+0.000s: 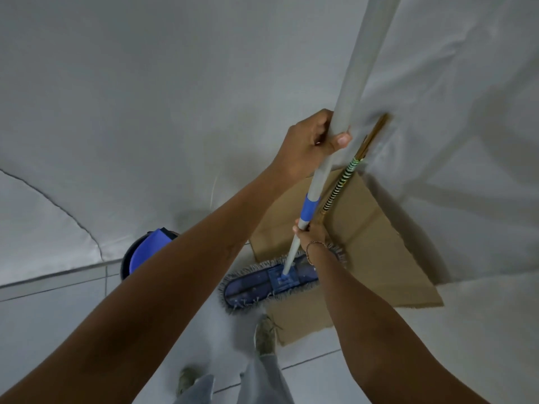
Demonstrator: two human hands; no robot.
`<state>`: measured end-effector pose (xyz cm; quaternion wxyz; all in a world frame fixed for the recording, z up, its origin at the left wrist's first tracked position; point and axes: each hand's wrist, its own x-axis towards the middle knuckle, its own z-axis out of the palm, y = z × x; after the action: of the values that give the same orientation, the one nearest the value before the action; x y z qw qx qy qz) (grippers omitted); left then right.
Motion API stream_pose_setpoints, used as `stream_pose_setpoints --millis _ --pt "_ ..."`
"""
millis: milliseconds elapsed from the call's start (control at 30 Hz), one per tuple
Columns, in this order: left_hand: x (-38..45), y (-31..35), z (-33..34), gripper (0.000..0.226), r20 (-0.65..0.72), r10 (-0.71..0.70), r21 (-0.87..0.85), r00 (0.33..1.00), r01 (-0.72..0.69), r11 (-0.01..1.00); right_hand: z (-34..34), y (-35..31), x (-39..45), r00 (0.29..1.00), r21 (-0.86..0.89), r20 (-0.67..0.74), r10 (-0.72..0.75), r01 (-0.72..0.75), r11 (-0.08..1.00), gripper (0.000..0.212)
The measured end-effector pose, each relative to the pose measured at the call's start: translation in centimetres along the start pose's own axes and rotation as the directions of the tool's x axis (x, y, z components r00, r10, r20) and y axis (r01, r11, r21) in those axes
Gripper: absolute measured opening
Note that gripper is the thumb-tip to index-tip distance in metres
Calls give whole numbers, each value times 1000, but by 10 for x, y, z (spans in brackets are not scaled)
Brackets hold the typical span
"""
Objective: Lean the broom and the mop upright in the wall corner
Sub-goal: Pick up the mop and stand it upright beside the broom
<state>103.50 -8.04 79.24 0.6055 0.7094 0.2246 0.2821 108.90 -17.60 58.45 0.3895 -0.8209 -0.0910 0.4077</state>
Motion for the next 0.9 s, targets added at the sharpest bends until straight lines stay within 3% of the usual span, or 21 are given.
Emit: stream_pose_setpoints --millis 200,433,900 --pt "60 -53 18 23 -1 -41 31 999 41 999 -9 4 79 999 -23 15 47 -47 999 34" --pt "136 -97 12 27 -134 -59 16 989 62 998 -2 -8 156 995 -103 82 -56 64 993 33" --pt "193 -123 -4 33 -109 -164 85 980 174 981 0 -35 195 994 -237 51 -95 105 966 30"
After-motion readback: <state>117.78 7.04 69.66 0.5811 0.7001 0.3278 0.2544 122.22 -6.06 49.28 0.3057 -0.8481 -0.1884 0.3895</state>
